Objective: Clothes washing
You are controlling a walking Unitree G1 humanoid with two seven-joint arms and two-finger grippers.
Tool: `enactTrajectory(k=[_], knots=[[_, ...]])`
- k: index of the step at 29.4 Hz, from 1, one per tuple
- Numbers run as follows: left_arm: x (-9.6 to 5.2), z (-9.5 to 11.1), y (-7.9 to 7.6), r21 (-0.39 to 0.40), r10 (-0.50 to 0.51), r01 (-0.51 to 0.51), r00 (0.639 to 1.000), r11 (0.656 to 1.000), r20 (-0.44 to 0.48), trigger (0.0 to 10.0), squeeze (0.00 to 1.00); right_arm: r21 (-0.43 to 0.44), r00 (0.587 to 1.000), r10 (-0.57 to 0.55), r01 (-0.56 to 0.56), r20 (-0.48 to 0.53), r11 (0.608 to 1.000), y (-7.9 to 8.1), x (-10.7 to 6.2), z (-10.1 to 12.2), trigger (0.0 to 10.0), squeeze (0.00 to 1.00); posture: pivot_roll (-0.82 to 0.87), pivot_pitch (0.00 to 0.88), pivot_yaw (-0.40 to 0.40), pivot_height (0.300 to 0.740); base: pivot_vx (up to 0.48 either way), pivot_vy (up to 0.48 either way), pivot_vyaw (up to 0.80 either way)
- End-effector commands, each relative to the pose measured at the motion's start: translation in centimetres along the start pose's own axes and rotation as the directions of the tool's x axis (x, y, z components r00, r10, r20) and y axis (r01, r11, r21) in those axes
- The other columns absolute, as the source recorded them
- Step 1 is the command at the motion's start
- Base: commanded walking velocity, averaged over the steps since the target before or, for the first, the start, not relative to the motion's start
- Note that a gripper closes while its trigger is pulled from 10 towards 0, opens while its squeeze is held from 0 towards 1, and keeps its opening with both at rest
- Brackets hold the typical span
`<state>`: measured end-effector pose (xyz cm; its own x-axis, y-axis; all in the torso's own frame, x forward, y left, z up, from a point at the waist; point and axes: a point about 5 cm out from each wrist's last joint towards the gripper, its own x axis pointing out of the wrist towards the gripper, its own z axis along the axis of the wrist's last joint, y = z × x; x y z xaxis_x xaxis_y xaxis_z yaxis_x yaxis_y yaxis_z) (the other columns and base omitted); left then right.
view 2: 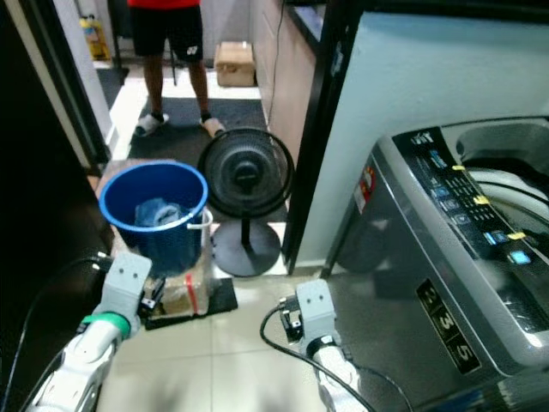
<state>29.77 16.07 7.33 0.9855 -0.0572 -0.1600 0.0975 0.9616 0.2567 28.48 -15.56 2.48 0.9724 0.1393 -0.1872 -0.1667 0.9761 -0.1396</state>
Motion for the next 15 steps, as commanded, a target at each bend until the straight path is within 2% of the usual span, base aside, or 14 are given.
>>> enactTrajectory(k=[1, 4, 15], knots=[[-0.09, -0.39, -0.2, 0.007, -0.001, 0.001, 1.0, 1.0, -0.01, 10.0, 0.0, 0.003, 1.0, -0.006, 0.006, -0.009, 1.0, -0.07, -0.25, -0.42, 10.0, 0.0, 0.08, 0.025, 0.01, 0.74, 0.469, 0.0, 0.0], [0.01, -0.35, -0.26, 0.004, 0.004, -0.004, 1.0, 1.0, -0.008, 10.0, 0.0, -0.002, 1.0, 0.001, -0.001, 0.002, 1.0, -0.09, -0.15, -0.24, 10.0, 0.0, 0.08, 0.025, 0.01, 0.74, 0.469, 0.0, 0.0], [0.06, -0.35, -0.26, 0.002, 0.012, -0.012, 1.0, 1.0, -0.002, 10.0, 0.0, -0.007, 1.0, 0.003, -0.003, 0.006, 1.0, -0.09, -0.19, -0.38, 10.0, 0.0, 0.08, 0.028, 0.007, 0.74, 0.469, 0.0, 0.79]])
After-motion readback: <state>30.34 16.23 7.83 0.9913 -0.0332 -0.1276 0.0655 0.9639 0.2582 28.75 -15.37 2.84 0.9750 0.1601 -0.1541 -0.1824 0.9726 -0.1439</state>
